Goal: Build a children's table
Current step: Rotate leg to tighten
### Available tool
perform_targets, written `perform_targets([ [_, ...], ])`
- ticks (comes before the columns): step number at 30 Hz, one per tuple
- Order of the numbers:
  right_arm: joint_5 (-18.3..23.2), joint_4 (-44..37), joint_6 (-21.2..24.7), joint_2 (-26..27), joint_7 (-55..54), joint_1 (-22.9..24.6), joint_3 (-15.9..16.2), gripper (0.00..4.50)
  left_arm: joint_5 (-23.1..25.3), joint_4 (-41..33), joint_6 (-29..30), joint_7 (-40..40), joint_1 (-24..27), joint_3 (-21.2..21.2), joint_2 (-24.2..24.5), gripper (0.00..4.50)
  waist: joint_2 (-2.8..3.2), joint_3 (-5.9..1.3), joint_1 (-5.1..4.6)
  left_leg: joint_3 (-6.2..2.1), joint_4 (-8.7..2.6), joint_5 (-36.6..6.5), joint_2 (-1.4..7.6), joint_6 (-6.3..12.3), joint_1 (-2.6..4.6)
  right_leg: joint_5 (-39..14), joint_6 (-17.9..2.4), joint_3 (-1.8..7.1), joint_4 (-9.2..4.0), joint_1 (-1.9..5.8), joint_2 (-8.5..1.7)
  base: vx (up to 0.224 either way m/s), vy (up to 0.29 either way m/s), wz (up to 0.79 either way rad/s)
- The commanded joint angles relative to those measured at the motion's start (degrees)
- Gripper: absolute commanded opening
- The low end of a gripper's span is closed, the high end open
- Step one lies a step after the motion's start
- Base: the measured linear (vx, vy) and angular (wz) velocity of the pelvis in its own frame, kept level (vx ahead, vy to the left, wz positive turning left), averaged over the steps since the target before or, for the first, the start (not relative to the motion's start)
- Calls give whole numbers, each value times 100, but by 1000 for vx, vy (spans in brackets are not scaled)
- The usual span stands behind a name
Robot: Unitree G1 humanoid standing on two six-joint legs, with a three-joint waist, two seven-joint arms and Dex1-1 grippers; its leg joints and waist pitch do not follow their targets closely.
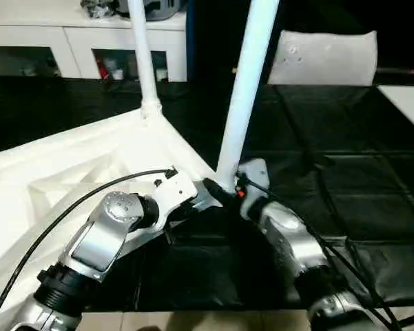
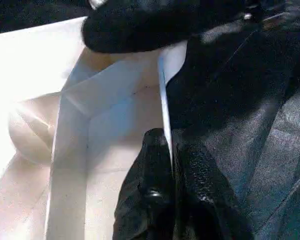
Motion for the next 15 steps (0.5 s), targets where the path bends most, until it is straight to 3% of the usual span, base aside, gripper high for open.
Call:
perform_targets([
  [1,38,-67,225,-83,142,261,33,378,163,261,-72,-2,-51,-93,151,0,64,-198,23,-11,-384,-1576,130,-73,32,-653,-963,152,-468,139,-273,0,0,0],
  [8,237,-813,444,-467,845,704,156,436,104,450,-303,-194,-131,-124,318,0,64,-204,61,-11,-380,-1508,143,-87,22,-619,-979,125,-454,160,-287,0,0,0],
  [12,311,-1440,573,-956,1280,982,166,448,50,671,-673,-436,-239,-168,441,0,66,-221,99,-9,-349,-1319,140,-17,14,-363,-958,120,-436,194,-287,0,0,0],
  [15,372,-1788,695,-1372,1578,1069,82,448,-36,945,-1324,-867,-318,-286,540,0,54,-217,105,-3,-333,-1256,127,20,10,-309,-1006,103,-436,206,-279,0,0,0],
])
